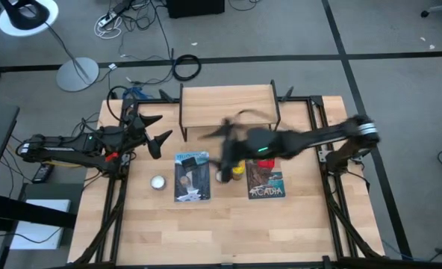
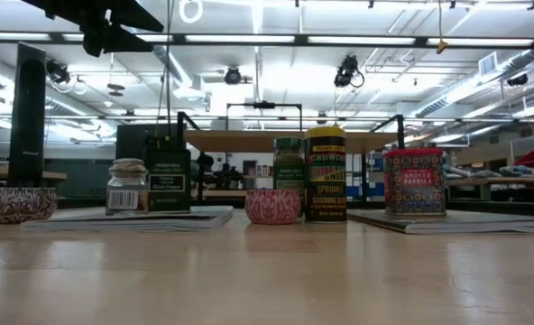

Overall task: Shelf spices
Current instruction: Put the transparent spice on the shelf

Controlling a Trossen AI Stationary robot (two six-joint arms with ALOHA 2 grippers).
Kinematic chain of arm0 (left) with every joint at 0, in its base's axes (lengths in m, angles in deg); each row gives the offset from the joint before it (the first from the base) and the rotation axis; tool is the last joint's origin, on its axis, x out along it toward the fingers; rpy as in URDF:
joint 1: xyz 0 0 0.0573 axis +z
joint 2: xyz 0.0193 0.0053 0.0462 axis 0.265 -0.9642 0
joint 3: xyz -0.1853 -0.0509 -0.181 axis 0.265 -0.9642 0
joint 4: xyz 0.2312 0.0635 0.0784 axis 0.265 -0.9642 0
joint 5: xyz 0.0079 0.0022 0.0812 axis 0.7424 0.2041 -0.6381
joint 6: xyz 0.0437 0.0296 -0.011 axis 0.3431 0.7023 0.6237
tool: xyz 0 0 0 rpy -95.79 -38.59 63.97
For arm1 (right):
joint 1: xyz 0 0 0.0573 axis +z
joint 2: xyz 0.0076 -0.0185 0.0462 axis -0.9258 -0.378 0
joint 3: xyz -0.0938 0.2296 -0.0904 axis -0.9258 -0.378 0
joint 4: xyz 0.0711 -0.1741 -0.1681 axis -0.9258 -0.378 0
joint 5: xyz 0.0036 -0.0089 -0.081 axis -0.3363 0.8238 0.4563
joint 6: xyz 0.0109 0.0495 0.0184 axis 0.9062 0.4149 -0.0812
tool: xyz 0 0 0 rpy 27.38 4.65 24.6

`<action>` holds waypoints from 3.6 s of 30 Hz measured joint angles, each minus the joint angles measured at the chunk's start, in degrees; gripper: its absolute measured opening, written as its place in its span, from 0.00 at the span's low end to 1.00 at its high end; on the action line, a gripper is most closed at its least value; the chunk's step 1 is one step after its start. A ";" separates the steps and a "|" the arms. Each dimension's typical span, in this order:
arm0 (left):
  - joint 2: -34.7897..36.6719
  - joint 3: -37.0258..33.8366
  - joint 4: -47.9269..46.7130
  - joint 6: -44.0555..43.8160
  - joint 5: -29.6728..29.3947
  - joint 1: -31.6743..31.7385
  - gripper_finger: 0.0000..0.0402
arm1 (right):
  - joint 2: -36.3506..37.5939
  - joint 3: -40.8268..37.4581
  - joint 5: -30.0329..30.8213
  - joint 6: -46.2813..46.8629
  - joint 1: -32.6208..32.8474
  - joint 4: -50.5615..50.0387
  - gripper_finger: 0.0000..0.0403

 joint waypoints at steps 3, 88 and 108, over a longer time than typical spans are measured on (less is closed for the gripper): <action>0.00 -0.01 -0.20 0.02 0.00 0.00 0.87 | 8.45 0.00 6.64 -4.37 2.24 -3.32 0.73; 20.09 -13.51 0.84 9.79 5.64 0.87 0.87 | 81.34 -64.70 -13.53 24.75 -24.12 -7.35 0.73; 25.64 -27.01 13.51 6.10 8.41 0.86 0.87 | 91.18 -64.87 -15.78 27.14 -24.10 -15.93 0.73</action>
